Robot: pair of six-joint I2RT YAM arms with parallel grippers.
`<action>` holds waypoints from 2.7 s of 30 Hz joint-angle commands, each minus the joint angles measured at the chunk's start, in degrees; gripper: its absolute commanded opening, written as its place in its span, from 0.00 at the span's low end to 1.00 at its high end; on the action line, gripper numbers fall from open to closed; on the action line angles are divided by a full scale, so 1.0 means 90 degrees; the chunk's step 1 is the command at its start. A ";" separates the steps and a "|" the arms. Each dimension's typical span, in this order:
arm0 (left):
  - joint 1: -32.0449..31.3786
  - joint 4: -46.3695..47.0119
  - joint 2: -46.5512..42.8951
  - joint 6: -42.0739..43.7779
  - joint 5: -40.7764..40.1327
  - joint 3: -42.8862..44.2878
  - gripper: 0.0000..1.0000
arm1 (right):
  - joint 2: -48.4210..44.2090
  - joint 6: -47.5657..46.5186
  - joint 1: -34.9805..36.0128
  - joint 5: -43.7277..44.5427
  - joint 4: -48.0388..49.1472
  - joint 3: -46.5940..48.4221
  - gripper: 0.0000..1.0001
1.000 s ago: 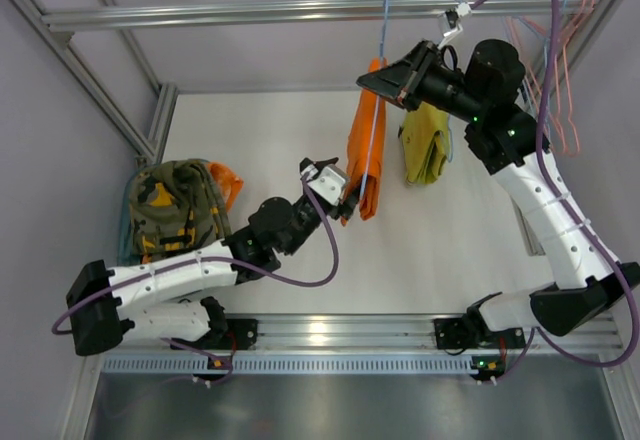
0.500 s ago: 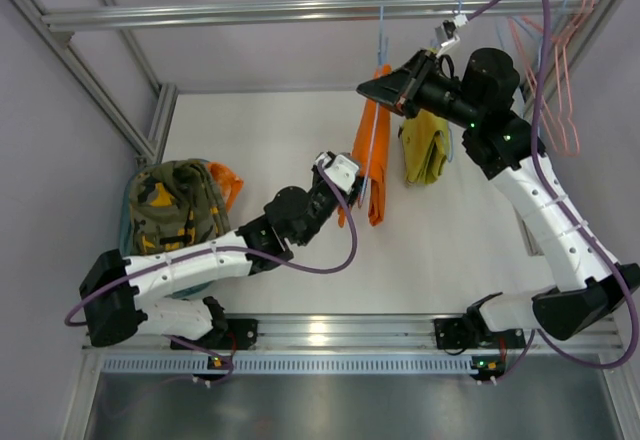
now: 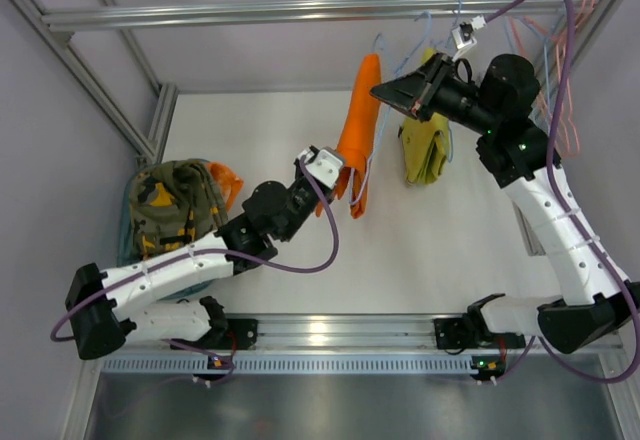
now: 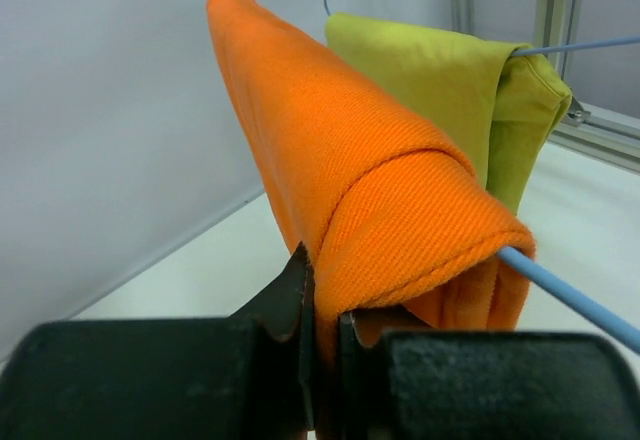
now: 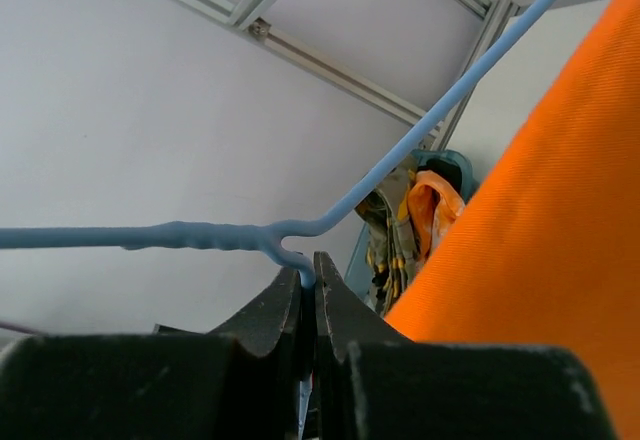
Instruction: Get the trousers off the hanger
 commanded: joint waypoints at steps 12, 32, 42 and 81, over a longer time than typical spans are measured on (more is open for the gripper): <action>0.0125 -0.0675 -0.0115 -0.0430 0.0290 0.3369 0.00 | -0.0649 -0.1983 -0.0117 -0.0339 0.0567 -0.1475 0.00; 0.1208 -0.0851 0.0462 -0.0459 -0.0022 0.6056 0.00 | -0.1011 -0.2989 -0.0058 -0.0280 -0.0116 -0.2062 0.00; 0.3850 -0.1788 -0.0912 -0.1719 0.0007 0.5559 0.00 | -0.1255 -0.3439 -0.0029 -0.0407 -0.0468 -0.1788 0.00; 0.7117 -0.1907 -0.4296 0.0898 0.0846 -0.1326 0.00 | -0.1470 -0.3868 -0.0029 -0.0300 -0.1015 -0.1652 0.00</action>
